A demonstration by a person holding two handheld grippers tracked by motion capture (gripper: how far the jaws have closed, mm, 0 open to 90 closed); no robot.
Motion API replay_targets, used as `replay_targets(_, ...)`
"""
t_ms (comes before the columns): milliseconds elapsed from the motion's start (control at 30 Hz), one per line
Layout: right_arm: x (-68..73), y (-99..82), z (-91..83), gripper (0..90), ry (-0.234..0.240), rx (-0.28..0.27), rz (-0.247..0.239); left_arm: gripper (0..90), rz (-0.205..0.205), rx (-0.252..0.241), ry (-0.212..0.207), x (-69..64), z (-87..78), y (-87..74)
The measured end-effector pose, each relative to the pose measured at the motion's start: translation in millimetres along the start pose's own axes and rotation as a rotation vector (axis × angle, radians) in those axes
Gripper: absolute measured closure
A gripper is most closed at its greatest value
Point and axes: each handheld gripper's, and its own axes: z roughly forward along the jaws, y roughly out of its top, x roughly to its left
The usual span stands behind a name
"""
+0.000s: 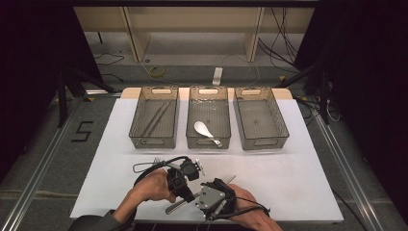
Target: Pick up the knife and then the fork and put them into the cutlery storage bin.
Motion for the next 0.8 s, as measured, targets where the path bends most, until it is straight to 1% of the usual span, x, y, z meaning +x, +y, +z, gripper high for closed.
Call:
replay_targets(33, 2.2, 0.6, 1.3, 42.7, 0.014, -0.002, 0.018, 79.2, -0.003, -0.004, -0.003, -0.7, -0.1, 0.1)
replay_targets(67, 0.6, 0.7, 2.0, 44.2, 0.004, 0.006, -0.012, 79.2, -0.008, -0.009, -0.006, -1.6, -0.2, 0.1)
replay_targets(100, 2.8, 1.2, 3.3, 45.9, 0.008, 0.013, -0.001, 79.2, -0.005, -0.01, -0.009, -1.5, -0.9, 0.1)
replay_targets(167, 3.6, 1.7, 5.7, 48.7, 0.01, 0.025, -0.029, 79.2, -0.002, -0.009, -0.011, -0.7, -1.7, 0.3)
replay_targets(200, 4.3, 1.9, 6.9, 49.8, -0.004, 0.028, -0.043, 79.1, 0.0, -0.003, -0.013, -0.5, -1.6, 0.3)
replay_targets(233, 5.7, 2.5, 7.5, 51.2, -0.001, 0.036, -0.039, 79.2, 0.0, -0.001, -0.013, -0.5, -1.3, 0.2)
replay_targets(300, 6.9, 3.7, 8.3, 54.1, -0.008, 0.037, -0.056, 79.2, 0.005, 0.007, -0.019, -0.7, -1.4, 0.4)
replay_targets(333, 7.2, 4.1, 9.4, 55.0, -0.019, 0.035, -0.074, 79.2, 0.006, 0.005, -0.021, -1.0, -1.6, 0.7)
replay_targets(367, 9.6, 4.1, 10.0, 55.7, -0.02, 0.047, -0.067, 79.2, 0.001, -0.002, -0.026, -1.7, -1.5, 0.8)
replay_targets(433, 11.1, 4.2, 11.5, 58.6, -0.026, 0.051, -0.088, 79.1, 0.009, 0.004, -0.033, -2.5, -1.3, 1.2)
replay_targets(467, 9.1, 4.5, 11.5, 60.4, -0.025, 0.053, -0.127, 79.1, 0.012, 0.003, -0.035, -3.0, -0.9, 1.4)
replay_targets(500, 10.2, 4.9, 11.5, 62.3, -0.028, 0.052, -0.126, 79.1, 0.006, 0.002, -0.036, -4.0, -0.4, 1.7)
replay_targets(533, 10.1, 5.3, 11.6, 64.5, -0.026, 0.047, -0.133, 79.1, 0.016, 0.006, -0.034, -4.4, -0.2, 2.0)
replay_targets(600, 9.6, 5.9, 11.4, 68.0, -0.021, 0.043, -0.135, 79.1, 0.016, 0.003, -0.041, -5.4, 0.5, 2.4)
replay_targets(633, 9.8, 5.8, 11.0, 69.5, -0.012, 0.049, -0.129, 79.1, 0.021, 0.006, -0.041, -5.5, 0.4, 2.5)
replay_targets(667, 9.1, 5.8, 10.7, 70.1, -0.01, 0.05, -0.136, 79.1, 0.018, 0.002, -0.042, -5.8, 0.6, 2.5)
replay_targets(700, 8.1, 6.0, 10.6, 70.8, -0.009, 0.047, -0.152, 79.1, 0.019, 0.001, -0.043, -5.9, 0.5, 2.6)
replay_targets(767, 9.8, 6.3, 10.1, 73.2, -0.003, 0.058, -0.172, 79.0, 0.028, 0.0, -0.046, -5.8, 0.2, 2.5)
replay_targets(800, 9.8, 6.5, 10.1, 74.9, -0.008, 0.061, -0.196, 78.9, 0.033, -0.004, -0.045, -6.0, -0.2, 2.3)
